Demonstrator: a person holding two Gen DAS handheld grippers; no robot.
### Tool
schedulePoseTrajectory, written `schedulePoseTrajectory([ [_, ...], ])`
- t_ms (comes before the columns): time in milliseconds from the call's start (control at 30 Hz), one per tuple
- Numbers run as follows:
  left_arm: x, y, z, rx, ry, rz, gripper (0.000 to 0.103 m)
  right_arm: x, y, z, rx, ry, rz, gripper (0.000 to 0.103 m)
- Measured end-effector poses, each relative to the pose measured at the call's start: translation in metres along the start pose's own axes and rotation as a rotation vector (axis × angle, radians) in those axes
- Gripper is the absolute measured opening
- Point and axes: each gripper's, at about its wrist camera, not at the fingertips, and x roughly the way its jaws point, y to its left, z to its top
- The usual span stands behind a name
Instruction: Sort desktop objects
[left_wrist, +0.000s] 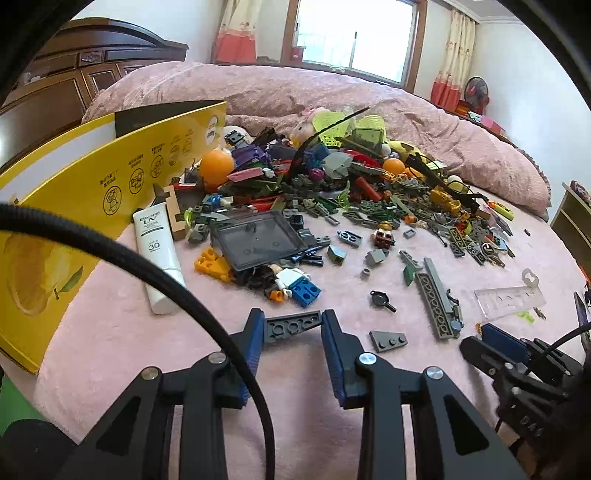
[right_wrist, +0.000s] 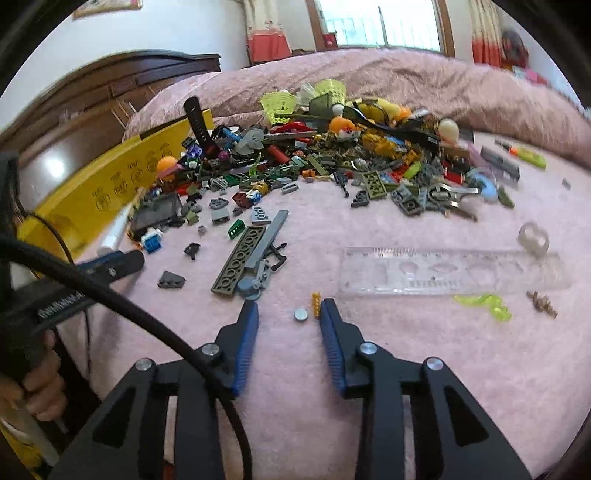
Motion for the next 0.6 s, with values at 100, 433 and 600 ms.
schedulePoseTrajectory([
  [100,0.0,0.0,0.0,0.002,-0.003,-0.003,0.032,0.002,0.004,0.0,-0.025,-0.014,-0.026,0.036],
  [433,-0.007,0.002,0.001,-0.016,-0.001,0.002,0.032,0.001,0.004,-0.003,-0.044,-0.04,-0.097,0.011],
  [600,-0.023,0.0,0.003,0.003,-0.016,0.018,0.032,-0.006,0.003,-0.001,0.003,-0.029,-0.088,0.011],
])
